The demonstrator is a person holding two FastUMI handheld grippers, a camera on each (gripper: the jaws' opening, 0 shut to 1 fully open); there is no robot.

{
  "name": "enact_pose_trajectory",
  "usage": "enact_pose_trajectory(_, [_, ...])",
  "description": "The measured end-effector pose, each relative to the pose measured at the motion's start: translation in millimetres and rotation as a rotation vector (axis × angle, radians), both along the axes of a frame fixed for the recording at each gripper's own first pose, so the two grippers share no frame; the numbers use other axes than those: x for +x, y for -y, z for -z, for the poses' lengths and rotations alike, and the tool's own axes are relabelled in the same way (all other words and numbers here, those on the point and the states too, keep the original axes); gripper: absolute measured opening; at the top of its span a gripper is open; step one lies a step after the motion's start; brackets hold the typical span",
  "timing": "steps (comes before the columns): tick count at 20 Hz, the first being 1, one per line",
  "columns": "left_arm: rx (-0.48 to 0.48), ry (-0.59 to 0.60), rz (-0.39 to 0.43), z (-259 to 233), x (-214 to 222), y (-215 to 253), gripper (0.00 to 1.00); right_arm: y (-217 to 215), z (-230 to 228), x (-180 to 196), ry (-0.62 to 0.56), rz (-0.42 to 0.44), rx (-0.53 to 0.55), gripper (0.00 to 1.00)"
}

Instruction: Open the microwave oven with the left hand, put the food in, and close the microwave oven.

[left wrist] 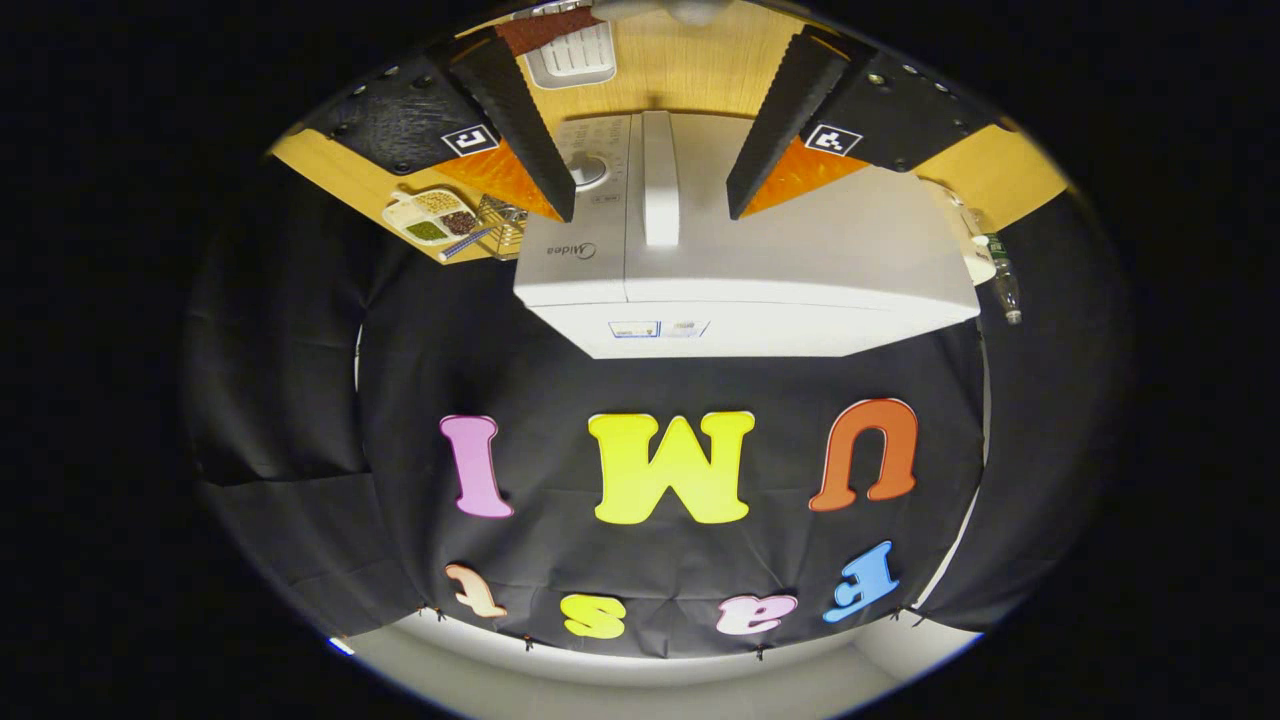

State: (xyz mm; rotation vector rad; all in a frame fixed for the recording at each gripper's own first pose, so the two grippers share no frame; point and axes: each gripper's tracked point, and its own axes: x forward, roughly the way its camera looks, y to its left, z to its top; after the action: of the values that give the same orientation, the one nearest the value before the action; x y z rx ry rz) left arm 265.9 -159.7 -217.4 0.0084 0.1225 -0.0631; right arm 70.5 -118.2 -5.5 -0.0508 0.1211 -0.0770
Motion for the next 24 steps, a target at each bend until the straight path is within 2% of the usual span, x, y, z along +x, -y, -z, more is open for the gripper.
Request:
enact_pose_trajectory(5, [-0.018, -0.040, -0.022, 28.2, 29.7, -3.4, 0.95, 16.9, 12.3, 9.6, -0.034, 0.033, -0.002, 0.99])
enact_pose_trajectory(7, [-0.022, -0.038, -0.019, 29.0, 34.4, -5.2, 0.92, 17.5, 17.8, 14.1, -0.050, 0.029, 0.005, 0.99])
enact_pose_trajectory(8, [-0.028, -0.035, -0.010, 28.7, 34.7, -3.9, 0.69, 16.7, 18.1, 15.9, -0.053, 0.026, 0.008, 0.99])
enact_pose_trajectory(9, [-0.023, -0.034, -0.009, 29.2, 34.0, -5.0, 0.74, 16.1, 19.7, 17.9, -0.056, 0.021, 0.008, 0.99])
enact_pose_trajectory(10, [-0.025, -0.039, 0.009, 29.8, 34.3, -3.0, 0.49, 17.2, 20.9, 20.4, -0.059, 0.021, 0.007, 0.99])
enact_pose_trajectory(11, [-0.025, -0.032, 0.018, 30.8, 34.5, -1.7, 0.55, 18.1, 20.3, 22.7, -0.059, 0.022, 0.009, 0.99])
enact_pose_trajectory(12, [-0.031, -0.038, 0.021, 28.7, 30.1, -0.9, 0.34, 16.9, 19.2, 25.0, -0.060, 0.018, 0.011, 0.99])
enact_pose_trajectory(19, [-0.019, -0.035, 0.013, 32.2, 33.6, -1.4, 0.13, 5.4, 18.5, 34.3, -0.067, -0.014, 0.018, 0.99])
enact_pose_trajectory(24, [-0.004, -0.054, 0.019, 33.9, 31.2, -2.7, 0.12, 2.9, 10.5, 25.5, -0.040, -0.015, 0.011, 0.99])
